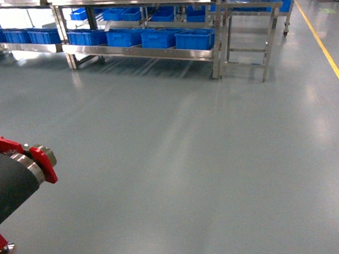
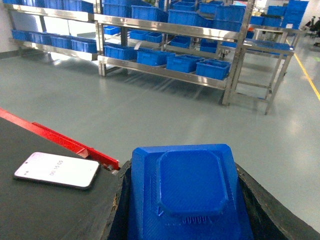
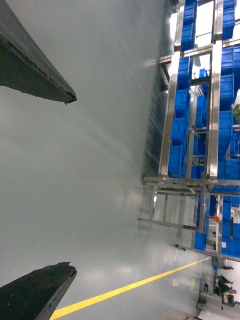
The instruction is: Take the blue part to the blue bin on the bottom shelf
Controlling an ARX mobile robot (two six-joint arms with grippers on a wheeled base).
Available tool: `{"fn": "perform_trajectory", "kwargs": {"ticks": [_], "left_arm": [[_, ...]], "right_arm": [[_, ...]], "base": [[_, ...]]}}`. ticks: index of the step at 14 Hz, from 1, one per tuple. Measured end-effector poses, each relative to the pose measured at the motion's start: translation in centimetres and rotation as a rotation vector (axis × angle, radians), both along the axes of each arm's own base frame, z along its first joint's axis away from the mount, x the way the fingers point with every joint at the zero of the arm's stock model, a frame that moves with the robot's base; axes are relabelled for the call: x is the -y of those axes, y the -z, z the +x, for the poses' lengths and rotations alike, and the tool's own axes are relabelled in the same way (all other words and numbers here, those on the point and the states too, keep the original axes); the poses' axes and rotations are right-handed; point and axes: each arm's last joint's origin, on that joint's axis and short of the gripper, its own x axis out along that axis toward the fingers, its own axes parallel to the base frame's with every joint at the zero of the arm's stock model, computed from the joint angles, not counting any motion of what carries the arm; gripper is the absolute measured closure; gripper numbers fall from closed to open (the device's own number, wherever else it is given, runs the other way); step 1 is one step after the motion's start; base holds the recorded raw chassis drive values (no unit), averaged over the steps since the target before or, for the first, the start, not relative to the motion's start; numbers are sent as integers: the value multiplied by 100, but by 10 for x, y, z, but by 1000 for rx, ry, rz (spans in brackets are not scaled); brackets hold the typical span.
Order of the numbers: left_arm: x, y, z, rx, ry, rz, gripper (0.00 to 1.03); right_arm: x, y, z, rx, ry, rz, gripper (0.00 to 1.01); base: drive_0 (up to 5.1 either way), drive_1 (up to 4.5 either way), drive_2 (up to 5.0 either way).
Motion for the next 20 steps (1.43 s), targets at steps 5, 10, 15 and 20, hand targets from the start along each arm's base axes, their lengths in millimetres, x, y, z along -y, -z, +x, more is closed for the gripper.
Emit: {"fn": "perform_trajectory", "kwargs": {"ticks": [5, 10, 15, 20], "left_arm": [[0, 0, 0, 0, 1, 0, 60], [0, 0, 0, 0, 1, 0, 60], [0, 0, 0, 0, 1, 0, 60], [0, -1, -1, 5, 2, -2, 60]], "right_arm": [[0, 0, 0, 0, 0, 0, 3], [0, 0, 0, 0, 0, 0, 3], [0, 0, 0, 0, 0, 0, 3], [0, 0, 0, -2, 0, 0, 3]], "base": [[-173, -173, -173], [-163, -163, -163], [-162, -162, -162], [-53, -53, -53]]}}
